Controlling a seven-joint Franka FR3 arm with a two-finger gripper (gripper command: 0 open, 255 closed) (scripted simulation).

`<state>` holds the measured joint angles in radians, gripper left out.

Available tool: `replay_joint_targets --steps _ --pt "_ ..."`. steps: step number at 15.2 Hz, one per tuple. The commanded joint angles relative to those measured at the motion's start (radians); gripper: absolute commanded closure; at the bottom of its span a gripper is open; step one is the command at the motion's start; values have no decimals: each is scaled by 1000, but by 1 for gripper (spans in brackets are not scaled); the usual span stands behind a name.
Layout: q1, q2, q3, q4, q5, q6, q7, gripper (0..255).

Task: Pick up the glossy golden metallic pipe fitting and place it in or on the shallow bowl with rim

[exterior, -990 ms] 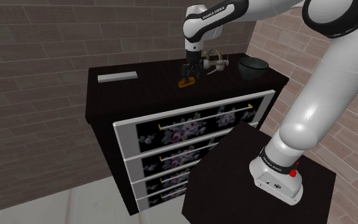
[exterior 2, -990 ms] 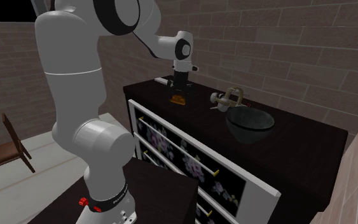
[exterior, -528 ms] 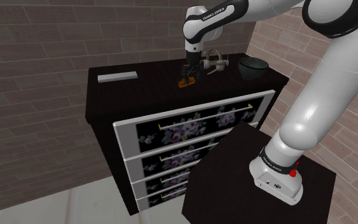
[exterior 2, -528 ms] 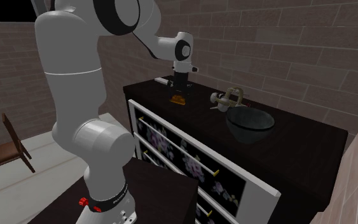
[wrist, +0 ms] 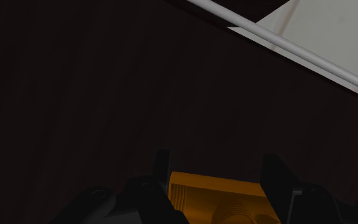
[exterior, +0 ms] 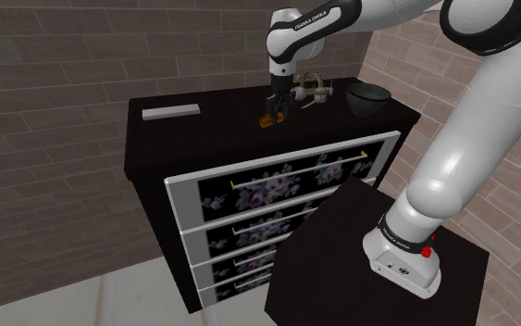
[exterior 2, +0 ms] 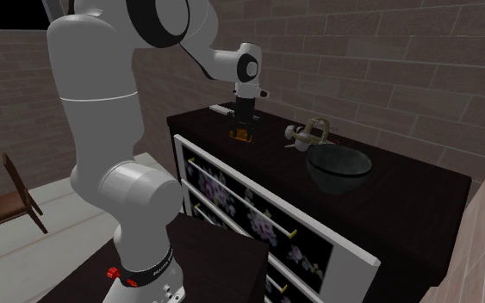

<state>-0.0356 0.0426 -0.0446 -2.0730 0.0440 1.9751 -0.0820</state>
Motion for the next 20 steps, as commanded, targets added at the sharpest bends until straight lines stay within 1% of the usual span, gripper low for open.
replay_joint_targets --steps 1,2,20 --pt "0 0 0 0 0 0 0 255" --pt "0 0 0 0 0 0 0 255" --pt "0 -62 0 171 -6 -234 11 255"
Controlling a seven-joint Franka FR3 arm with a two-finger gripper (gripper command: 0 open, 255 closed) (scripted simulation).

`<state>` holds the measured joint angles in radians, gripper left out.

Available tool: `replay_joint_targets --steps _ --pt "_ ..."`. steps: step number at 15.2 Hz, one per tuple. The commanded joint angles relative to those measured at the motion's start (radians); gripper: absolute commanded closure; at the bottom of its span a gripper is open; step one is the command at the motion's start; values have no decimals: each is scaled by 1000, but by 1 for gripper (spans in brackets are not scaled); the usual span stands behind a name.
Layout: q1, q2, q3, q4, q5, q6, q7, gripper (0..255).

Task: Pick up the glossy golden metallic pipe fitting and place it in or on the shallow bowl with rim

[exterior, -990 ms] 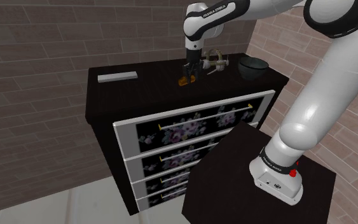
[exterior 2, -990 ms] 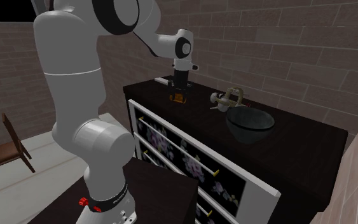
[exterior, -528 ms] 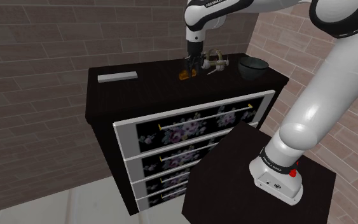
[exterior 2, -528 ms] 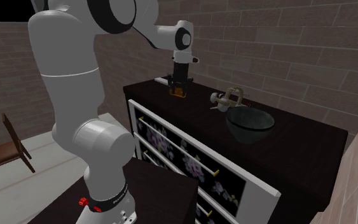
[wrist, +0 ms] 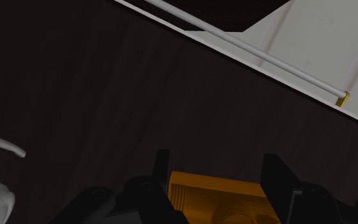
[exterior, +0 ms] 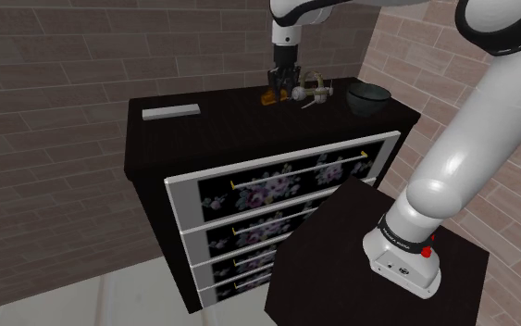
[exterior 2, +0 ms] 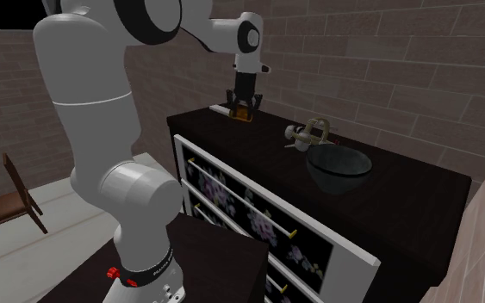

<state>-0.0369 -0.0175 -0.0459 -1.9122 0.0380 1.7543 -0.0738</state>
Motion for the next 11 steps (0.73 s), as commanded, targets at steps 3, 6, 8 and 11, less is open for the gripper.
replay_joint_targets --steps 3,6,8,11 --pt "1 -6 1 46 0 -53 4 255" --pt "1 -8 1 84 -1 -93 5 255" --pt "1 -8 1 111 -1 -119 6 255" --pt "1 -7 1 153 -1 -160 7 255"
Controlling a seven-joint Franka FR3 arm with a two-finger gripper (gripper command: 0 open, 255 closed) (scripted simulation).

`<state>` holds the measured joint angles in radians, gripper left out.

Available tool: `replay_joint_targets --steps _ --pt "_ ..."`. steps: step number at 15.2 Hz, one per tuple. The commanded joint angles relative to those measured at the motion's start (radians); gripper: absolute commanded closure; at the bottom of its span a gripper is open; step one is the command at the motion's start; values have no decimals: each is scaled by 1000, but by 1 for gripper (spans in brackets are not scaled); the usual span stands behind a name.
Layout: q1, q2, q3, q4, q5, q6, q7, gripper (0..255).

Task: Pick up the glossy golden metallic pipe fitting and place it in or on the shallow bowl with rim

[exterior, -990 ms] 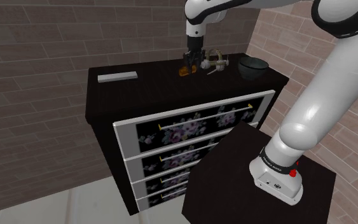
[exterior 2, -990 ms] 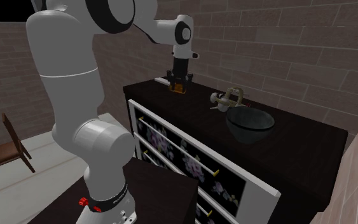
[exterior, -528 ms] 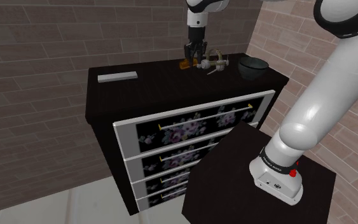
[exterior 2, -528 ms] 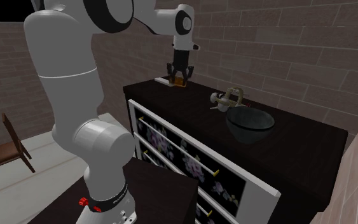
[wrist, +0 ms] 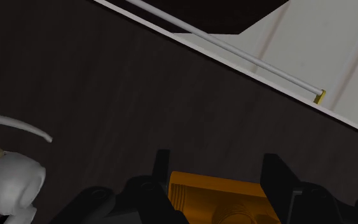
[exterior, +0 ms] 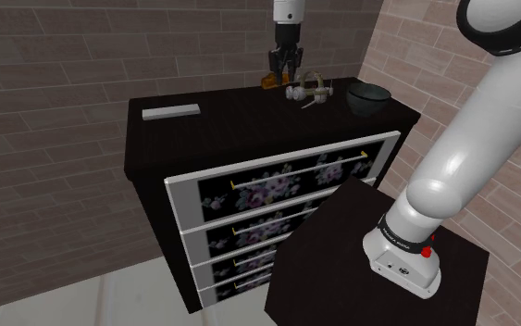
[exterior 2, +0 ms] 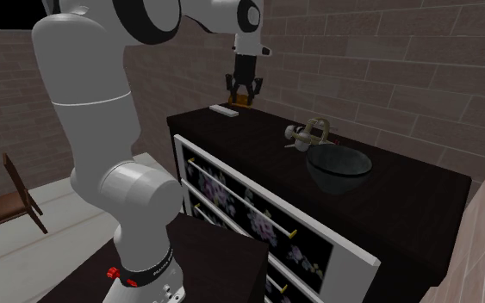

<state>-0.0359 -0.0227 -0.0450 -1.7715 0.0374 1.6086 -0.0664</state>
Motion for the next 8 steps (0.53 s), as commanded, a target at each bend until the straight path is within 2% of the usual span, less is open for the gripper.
replay_joint_targets --steps 1,4,8 --pt "0 -1 0 27 0 -28 0 255" --pt "0 2 -1 59 0 -58 1 255" --pt "-43 -53 -46 -2 -18 -54 -85 255"
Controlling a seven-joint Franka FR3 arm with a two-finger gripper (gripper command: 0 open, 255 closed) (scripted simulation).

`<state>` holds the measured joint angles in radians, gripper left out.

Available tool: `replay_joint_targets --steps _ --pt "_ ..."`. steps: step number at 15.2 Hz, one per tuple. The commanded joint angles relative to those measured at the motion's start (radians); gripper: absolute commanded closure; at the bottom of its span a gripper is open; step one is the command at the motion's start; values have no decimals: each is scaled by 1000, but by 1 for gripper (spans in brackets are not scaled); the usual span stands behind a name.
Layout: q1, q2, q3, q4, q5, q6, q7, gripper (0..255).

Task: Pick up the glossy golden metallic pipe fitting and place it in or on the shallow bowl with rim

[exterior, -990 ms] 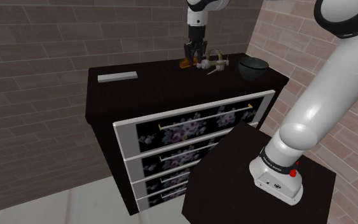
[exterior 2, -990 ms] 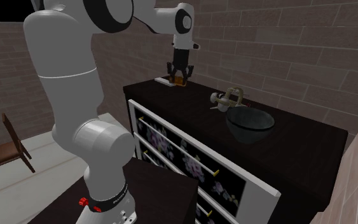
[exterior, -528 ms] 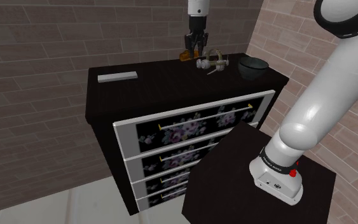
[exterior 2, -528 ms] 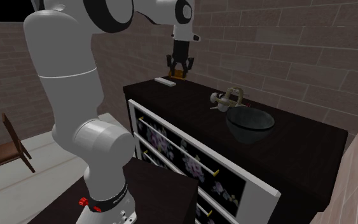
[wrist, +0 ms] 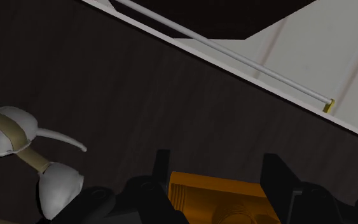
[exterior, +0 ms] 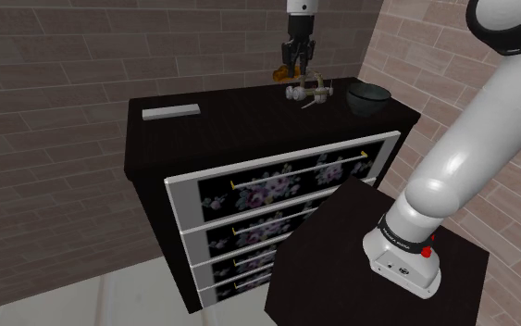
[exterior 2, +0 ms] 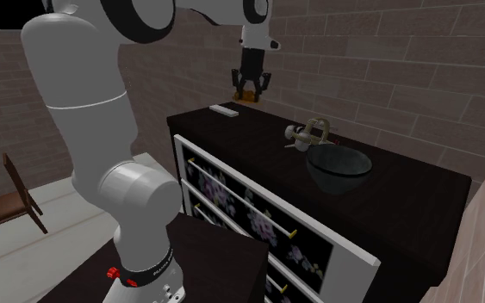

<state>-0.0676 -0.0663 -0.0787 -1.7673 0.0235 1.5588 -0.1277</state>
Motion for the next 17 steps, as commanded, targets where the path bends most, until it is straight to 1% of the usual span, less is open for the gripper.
replay_joint_targets --steps 1,9,17 --pt "-22 -20 -24 -18 -10 -3 -46 255" --pt "-107 -75 -126 -74 -56 -2 -227 255" --pt "-192 -66 -238 -56 -96 -3 -420 255"
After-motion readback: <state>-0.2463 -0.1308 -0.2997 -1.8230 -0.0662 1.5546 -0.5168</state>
